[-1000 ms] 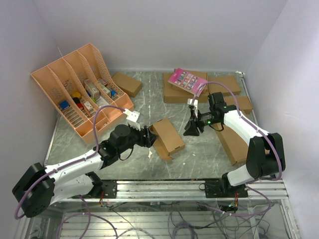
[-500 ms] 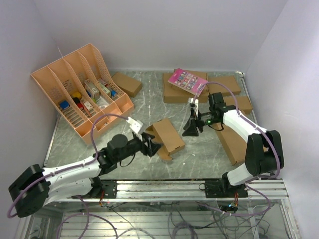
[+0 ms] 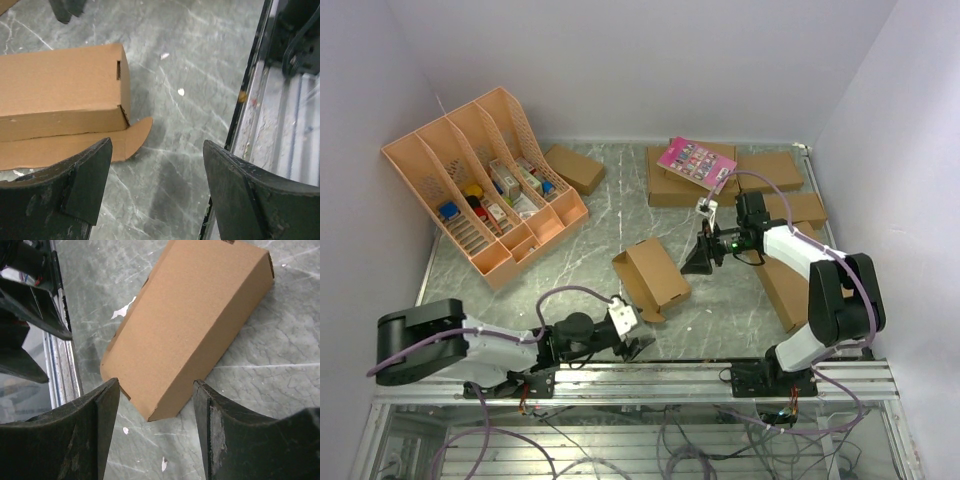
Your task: Fold the paper box
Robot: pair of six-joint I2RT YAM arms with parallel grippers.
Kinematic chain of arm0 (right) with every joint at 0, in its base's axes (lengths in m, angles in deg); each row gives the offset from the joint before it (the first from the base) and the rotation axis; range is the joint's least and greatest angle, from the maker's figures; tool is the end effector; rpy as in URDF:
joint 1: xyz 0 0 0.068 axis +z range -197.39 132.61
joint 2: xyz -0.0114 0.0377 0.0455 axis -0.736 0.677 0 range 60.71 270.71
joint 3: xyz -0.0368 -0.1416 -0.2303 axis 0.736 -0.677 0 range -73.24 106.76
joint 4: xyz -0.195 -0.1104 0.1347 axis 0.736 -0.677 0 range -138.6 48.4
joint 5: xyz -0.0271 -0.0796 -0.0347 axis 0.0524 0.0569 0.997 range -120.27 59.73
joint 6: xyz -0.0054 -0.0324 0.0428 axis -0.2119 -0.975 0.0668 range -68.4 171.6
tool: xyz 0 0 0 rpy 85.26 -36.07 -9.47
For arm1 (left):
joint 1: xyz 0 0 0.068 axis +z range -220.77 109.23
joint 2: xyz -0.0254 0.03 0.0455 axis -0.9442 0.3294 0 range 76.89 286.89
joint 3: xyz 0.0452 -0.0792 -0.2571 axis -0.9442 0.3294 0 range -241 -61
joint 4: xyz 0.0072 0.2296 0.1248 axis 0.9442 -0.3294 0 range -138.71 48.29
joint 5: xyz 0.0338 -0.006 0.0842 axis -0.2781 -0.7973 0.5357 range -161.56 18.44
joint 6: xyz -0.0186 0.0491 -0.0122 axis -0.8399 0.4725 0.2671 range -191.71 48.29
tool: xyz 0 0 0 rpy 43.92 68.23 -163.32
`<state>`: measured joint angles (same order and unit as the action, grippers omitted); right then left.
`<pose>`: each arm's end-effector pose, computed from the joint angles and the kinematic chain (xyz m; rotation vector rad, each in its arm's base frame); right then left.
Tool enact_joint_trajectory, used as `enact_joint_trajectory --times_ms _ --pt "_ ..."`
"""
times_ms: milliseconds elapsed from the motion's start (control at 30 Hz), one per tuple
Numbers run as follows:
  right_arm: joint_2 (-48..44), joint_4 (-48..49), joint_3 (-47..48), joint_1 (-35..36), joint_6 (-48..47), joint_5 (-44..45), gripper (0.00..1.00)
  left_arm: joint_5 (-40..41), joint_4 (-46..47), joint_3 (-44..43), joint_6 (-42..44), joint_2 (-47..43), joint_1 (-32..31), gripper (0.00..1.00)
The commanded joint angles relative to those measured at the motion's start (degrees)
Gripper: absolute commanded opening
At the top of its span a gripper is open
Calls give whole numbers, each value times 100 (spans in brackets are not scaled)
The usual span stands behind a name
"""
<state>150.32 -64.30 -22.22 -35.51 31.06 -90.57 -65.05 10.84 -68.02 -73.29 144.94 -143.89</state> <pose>0.2786 0.0902 0.1913 -0.9621 2.0948 1.2765 0.0621 -0.1908 0.1570 0.9775 1.5072 -0.8572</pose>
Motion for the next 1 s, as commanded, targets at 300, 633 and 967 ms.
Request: enact_joint_trajectory --times_ms 300,633,967 --pt "617 485 -148 -28 674 -71 60 445 538 -602 1672 1240 -167 82" --pt "920 363 -40 -19 669 -59 60 284 1164 -592 1506 1956 -158 78" --pt "1039 308 12 7 646 -3 59 643 1233 -791 1551 2427 -158 60"
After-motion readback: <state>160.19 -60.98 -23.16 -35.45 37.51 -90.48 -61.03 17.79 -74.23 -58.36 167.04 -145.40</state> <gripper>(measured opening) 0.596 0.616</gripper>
